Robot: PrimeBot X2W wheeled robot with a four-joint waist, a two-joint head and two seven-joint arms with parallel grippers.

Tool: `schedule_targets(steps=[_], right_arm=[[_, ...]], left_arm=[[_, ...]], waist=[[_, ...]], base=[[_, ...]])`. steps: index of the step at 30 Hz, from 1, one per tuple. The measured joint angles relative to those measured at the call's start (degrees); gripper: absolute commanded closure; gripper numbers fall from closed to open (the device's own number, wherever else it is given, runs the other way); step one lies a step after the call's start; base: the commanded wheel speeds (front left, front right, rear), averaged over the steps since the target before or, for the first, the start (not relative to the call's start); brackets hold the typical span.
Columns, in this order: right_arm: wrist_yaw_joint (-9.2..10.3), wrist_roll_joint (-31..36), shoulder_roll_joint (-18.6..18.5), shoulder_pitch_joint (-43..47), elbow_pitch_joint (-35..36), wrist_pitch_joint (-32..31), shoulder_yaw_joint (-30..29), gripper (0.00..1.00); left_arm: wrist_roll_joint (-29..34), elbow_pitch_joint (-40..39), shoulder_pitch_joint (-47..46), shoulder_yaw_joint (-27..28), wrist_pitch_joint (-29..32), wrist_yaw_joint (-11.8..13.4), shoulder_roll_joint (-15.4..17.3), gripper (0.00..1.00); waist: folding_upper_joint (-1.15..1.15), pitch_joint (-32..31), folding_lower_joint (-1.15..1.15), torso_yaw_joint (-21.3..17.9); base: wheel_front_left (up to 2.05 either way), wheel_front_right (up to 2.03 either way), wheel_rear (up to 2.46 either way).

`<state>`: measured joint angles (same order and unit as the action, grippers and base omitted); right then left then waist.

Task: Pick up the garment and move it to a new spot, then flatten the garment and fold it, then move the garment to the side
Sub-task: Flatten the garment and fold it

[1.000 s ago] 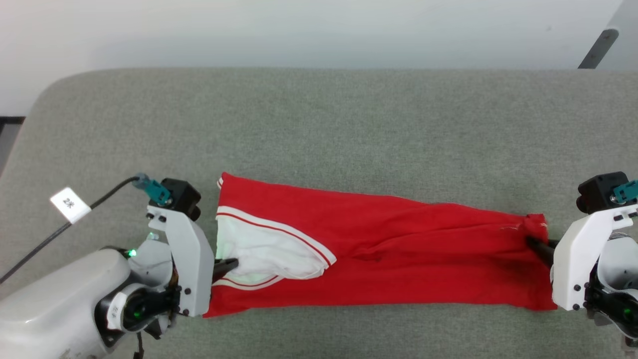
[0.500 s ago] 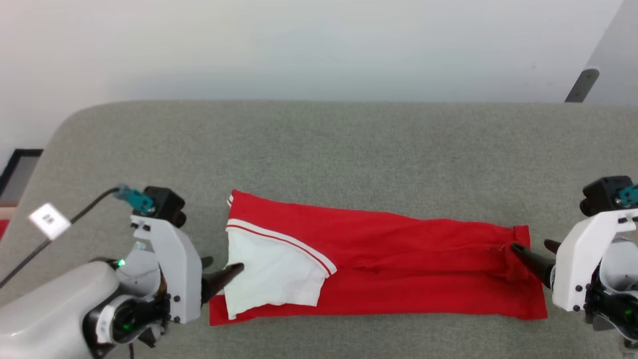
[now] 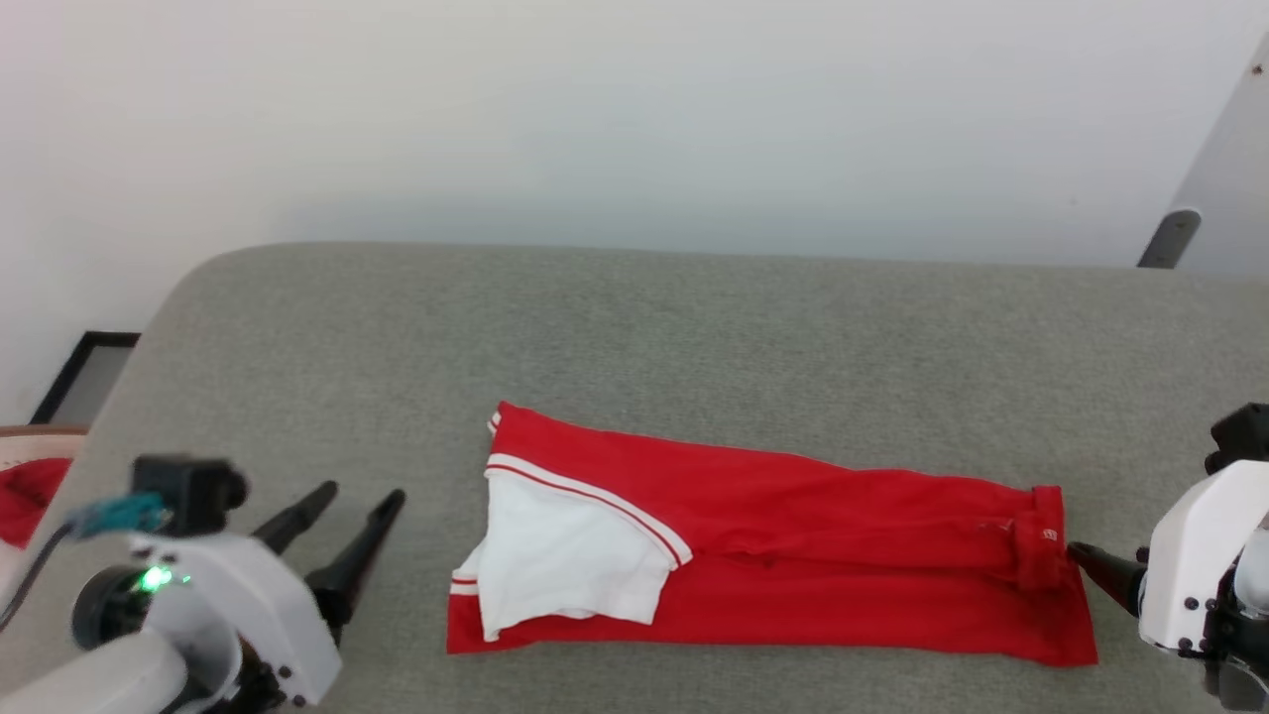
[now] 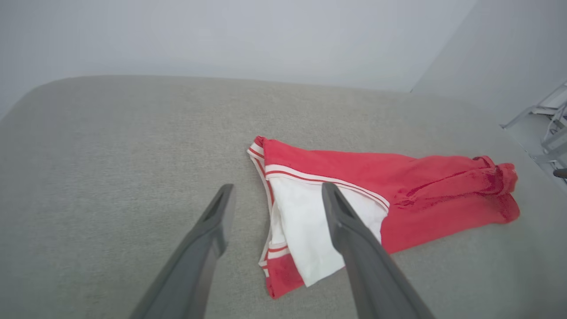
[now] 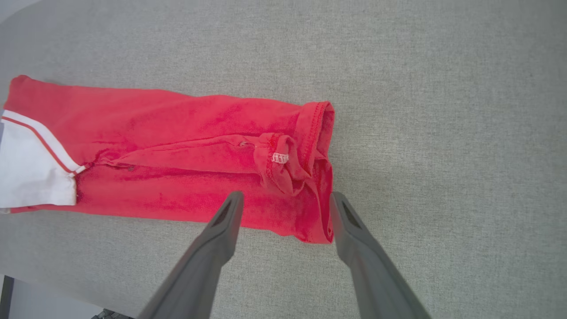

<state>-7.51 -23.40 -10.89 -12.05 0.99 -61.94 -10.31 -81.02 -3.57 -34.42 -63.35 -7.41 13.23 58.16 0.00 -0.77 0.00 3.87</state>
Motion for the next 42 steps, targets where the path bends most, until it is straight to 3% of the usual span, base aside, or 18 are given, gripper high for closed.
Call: schedule_targets(steps=[3, 7, 14, 19, 25, 39, 40, 42], right_arm=[[0.0, 1.0, 0.5, -0.1, -1.1, -1.4, -1.9, 0.0], [0.0, 3.2, 0.4, -0.8, -3.2, -2.7, -4.4, 0.0], [0.0, 5.8, -0.7, -2.7, -6.8, -4.5, -7.5, 0.0], [0.0, 7.2, -1.7, -4.4, -10.3, -5.0, -9.0, 0.0], [0.0, 8.5, -2.1, -5.9, -14.0, -4.9, -9.8, 0.0], [0.0, 9.1, -3.6, -8.6, -24.5, -3.1, -8.5, 0.0], [0.0, 8.9, -4.0, -8.8, -25.2, -2.8, -8.1, 0.11], [0.0, 7.3, -5.1, -9.1, -26.1, -2.6, -6.2, 1.0]], left_arm=[[0.6, -0.8, 3.1, 1.5, -5.5, 1.1, 0.8, 0.0], [2.4, -0.9, 7.7, 6.1, -7.5, 2.4, 0.3, 0.0], [13.6, -0.8, 20.8, 25.2, -7.7, 2.8, -6.9, 0.0], [20.7, -1.2, 29.0, 35.3, -7.7, 0.3, -12.6, 0.0], [27.2, -0.9, 33.9, 42.6, -7.7, -3.3, -17.8, 0.0], [36.5, 0.5, 37.5, 54.0, -7.7, -10.5, -29.4, 0.0], [37.1, 0.7, 37.5, 54.5, -7.7, -11.0, -30.0, 0.0], [37.9, 0.9, 37.5, 55.7, -7.7, -11.9, -31.4, 0.0]], waist=[[0.0, -0.4, 0.0, 0.9], [0.0, -0.5, 0.0, 2.5], [0.0, -0.3, 0.0, 5.8], [0.0, 0.7, 0.0, 7.7], [0.0, 2.7, 0.0, 9.3], [0.0, 7.1, 0.0, 12.1], [0.0, 7.3, 0.0, 12.3], [0.0, 7.6, 0.0, 12.5]], base=[[0.0, 0.0, 0.0], [0.0, 0.0, 0.0], [0.0, 0.0, 0.0], [0.0, 0.0, 0.0], [0.0, 0.0, 0.0], [0.0, 0.0, 0.0], [0.0, 0.0, 0.0], [0.0, 0.0, 0.0]])
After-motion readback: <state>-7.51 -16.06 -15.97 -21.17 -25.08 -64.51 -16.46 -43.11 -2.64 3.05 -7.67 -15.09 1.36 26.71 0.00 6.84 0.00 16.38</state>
